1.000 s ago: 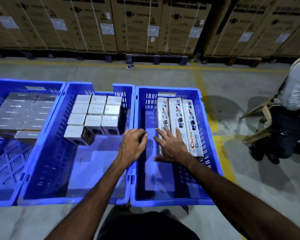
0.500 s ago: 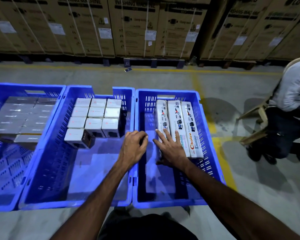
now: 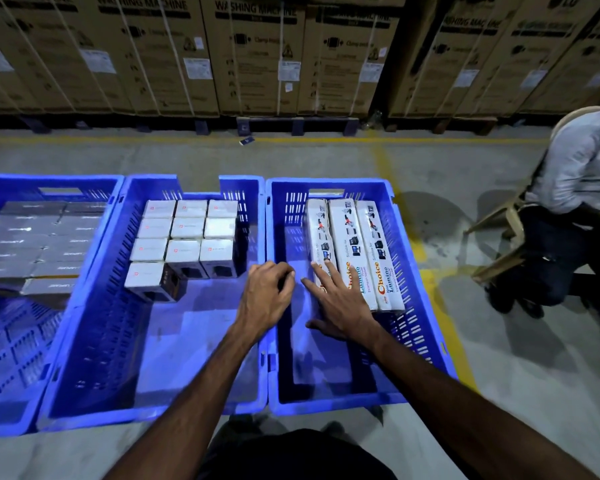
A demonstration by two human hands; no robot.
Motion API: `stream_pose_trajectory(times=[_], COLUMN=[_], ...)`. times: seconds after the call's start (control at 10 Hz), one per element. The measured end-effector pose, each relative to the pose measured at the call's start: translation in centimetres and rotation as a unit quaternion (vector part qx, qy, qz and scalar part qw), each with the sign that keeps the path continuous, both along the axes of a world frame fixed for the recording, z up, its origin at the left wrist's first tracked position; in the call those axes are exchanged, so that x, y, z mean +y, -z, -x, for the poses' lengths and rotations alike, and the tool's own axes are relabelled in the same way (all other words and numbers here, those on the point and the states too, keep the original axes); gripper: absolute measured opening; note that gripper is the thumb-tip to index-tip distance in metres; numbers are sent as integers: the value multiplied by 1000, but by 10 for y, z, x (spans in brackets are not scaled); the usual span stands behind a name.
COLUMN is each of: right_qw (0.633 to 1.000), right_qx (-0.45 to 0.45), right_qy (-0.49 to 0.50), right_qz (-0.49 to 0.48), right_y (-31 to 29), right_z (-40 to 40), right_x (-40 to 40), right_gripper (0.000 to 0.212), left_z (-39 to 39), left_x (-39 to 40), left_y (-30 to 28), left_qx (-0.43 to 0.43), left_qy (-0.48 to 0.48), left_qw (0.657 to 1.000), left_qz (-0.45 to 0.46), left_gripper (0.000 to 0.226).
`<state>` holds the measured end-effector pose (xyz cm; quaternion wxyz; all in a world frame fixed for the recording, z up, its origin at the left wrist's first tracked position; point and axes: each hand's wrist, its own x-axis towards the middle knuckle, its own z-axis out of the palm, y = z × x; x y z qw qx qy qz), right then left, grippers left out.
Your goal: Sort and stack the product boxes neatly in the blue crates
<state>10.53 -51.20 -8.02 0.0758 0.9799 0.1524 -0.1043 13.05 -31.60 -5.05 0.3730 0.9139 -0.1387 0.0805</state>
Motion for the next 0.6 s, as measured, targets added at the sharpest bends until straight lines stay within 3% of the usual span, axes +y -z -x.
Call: stream_pose_trajectory(times=[0.2,0.3,0.4,0.6], right_qw=[995,984,958,850], right_qx=[-11,-59,-101,-133], right_qy=[61,100,160,277], right_qz=[-75,-135,-213,-427], right_y=[-17,-21,-33,-55], right_z=[16,35,56,104], right_x=[8,16,26,56], right_gripper=[95,93,81,53], left_z=[7,15,25,65], left_x=[4,8,17,49], left_y=[-6,-17,-23,-30], left_qx=[15,35,52,49], left_qy=[10,34,56,111], left_qw=[999,996,992,982], left_qz=[45,77,100,142], left_gripper=[14,17,15,8])
